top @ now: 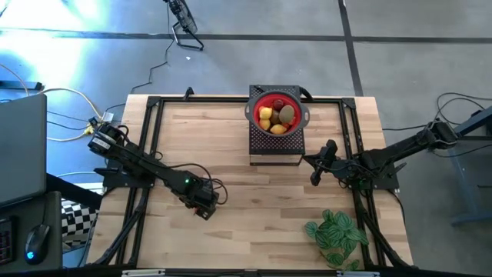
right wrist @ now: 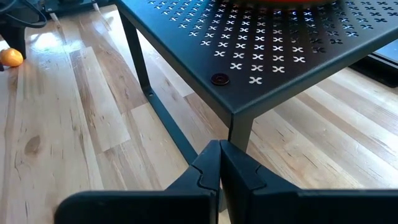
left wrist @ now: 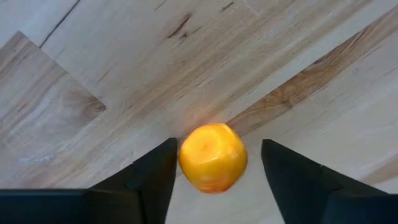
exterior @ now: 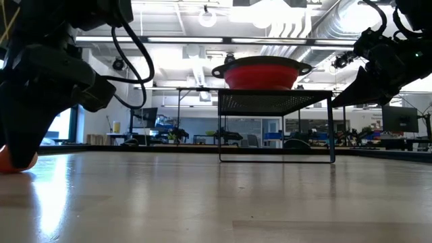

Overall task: Pick & Place Fruit
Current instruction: Put the orange pear into the red strainer bowl on the shelf

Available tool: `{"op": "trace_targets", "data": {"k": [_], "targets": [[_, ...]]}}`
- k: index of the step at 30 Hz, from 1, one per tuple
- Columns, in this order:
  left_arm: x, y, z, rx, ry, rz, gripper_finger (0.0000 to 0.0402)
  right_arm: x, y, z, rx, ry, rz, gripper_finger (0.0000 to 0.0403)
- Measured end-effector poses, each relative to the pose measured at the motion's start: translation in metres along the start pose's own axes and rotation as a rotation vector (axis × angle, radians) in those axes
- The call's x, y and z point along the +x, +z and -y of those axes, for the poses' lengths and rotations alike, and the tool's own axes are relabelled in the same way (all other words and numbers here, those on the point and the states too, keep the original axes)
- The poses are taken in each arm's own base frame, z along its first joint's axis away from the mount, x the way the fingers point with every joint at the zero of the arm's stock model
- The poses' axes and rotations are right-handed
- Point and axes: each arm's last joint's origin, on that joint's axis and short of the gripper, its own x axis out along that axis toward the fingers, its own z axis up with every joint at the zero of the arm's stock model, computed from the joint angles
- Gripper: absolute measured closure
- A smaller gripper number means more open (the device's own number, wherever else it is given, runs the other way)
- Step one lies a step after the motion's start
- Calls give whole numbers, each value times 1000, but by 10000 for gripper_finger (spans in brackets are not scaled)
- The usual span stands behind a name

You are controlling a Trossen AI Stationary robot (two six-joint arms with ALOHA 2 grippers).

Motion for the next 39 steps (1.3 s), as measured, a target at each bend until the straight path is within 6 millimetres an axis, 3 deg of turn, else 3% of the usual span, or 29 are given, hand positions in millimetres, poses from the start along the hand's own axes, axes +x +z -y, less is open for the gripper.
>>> {"op": "trace_targets", "data": {"k": [6, 21, 33, 39], "targets": [[0, 0, -1, -2, 12, 0, 211, 0, 0, 0, 0, 0, 0, 401], [0, 0, -1, -2, 16, 0, 253, 0, 0, 0, 0, 0, 0, 401], [-2, 0, 0, 13, -5, 0, 257, 0, 0, 0, 0, 0, 0, 401], [-13, 17, 6, 81, -62, -18, 257, 0, 0, 0, 0, 0, 0, 401]]}}
